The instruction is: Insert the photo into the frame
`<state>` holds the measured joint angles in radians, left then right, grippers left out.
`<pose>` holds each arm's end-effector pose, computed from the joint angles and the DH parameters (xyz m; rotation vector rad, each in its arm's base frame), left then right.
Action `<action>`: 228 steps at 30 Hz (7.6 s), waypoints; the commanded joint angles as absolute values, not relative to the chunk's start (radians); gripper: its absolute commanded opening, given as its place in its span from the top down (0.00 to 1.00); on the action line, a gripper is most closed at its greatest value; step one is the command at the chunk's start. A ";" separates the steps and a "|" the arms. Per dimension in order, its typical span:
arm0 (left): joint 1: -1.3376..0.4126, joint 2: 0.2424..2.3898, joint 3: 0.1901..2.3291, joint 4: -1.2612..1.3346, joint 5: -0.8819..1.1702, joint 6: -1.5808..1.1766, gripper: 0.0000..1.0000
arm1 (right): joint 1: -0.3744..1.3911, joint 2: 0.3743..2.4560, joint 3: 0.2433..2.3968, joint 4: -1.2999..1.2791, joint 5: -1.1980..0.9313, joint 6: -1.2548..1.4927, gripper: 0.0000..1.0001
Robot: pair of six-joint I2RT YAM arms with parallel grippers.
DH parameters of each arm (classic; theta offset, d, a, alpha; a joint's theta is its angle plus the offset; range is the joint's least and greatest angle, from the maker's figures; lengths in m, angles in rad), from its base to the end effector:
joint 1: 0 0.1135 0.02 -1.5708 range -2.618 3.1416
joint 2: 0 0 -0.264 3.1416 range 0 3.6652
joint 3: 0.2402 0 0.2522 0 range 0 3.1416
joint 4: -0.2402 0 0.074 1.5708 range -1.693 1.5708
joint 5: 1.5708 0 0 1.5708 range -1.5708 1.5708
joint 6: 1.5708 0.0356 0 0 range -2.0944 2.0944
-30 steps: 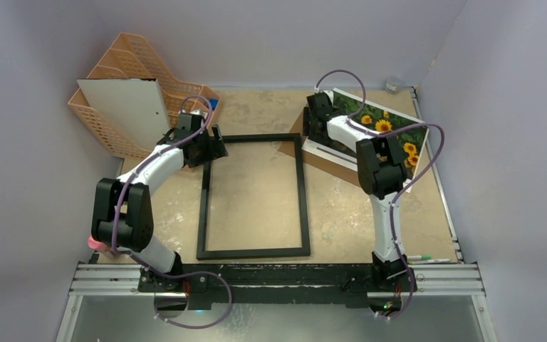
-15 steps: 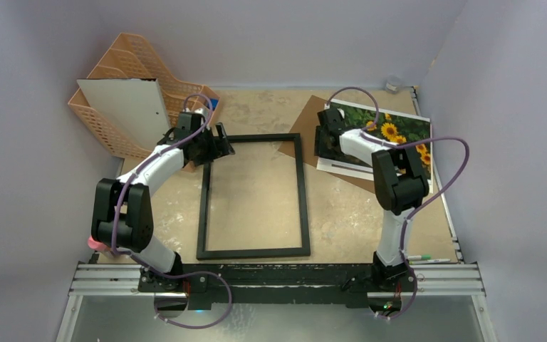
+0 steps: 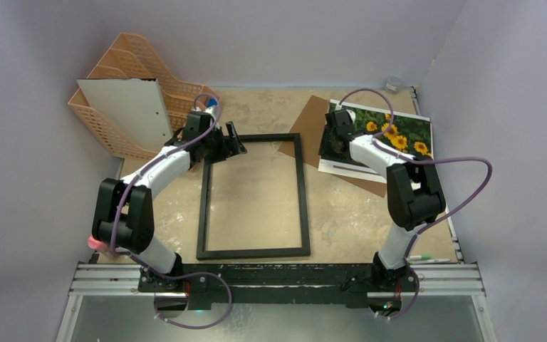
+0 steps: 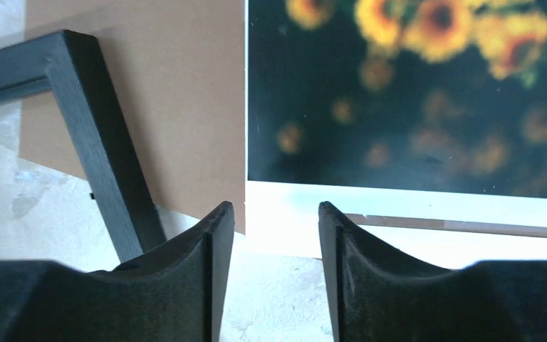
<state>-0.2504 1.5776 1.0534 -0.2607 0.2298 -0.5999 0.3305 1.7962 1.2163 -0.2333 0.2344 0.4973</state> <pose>0.3281 -0.0923 0.2300 -0.3083 2.4157 -0.6716 0.3729 0.1192 0.2079 0.3063 2.3389 0.1232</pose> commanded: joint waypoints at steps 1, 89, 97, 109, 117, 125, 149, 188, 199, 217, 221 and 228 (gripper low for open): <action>-0.290 1.546 1.072 -0.191 0.266 -0.644 0.17 | 0.327 1.775 1.177 -0.268 0.250 0.523 0.53; -0.794 2.507 1.974 -0.278 -0.030 -0.436 0.19 | -0.401 1.689 1.048 -0.155 0.451 0.645 0.15; -0.770 2.518 2.015 -0.315 0.055 -0.406 0.19 | -0.430 1.746 1.020 -0.048 0.430 0.512 0.11; -0.764 2.532 2.033 -0.362 0.033 -0.400 0.18 | -0.479 1.817 0.983 0.021 0.309 0.384 0.01; -0.741 2.528 2.037 -0.395 -0.047 -0.428 0.18 | -0.485 1.847 0.975 0.033 0.137 0.375 0.05; -0.665 2.525 2.050 -0.357 0.017 -0.449 0.18 | -0.477 1.801 0.965 0.019 0.007 0.417 0.25; -0.644 2.481 2.164 -0.319 -0.027 -0.371 0.17 | -0.460 1.645 1.062 -0.127 0.104 0.522 0.21; -0.725 2.738 2.255 0.041 -0.077 -0.533 0.15 | -0.477 1.825 1.087 -0.130 0.199 0.557 0.18; -0.714 2.760 2.284 -0.018 -0.028 -0.519 0.15 | -0.477 1.920 1.110 -0.075 0.009 0.469 0.18; -0.696 2.746 2.277 -0.089 0.034 -0.458 0.14 | -0.477 1.687 0.790 0.026 -0.351 0.536 0.34; -0.696 2.744 2.258 -0.129 0.033 -0.431 0.14 | -0.477 1.593 0.718 0.069 -0.384 0.556 0.38; -0.695 2.704 2.193 -0.152 0.004 -0.372 0.15 | -0.477 1.478 0.641 0.101 -0.390 0.573 0.41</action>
<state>-0.6960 2.7079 2.2688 0.0536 0.0174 -0.4179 -0.4900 1.5406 0.6846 0.1276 -0.3145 0.5339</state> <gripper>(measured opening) 0.852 0.596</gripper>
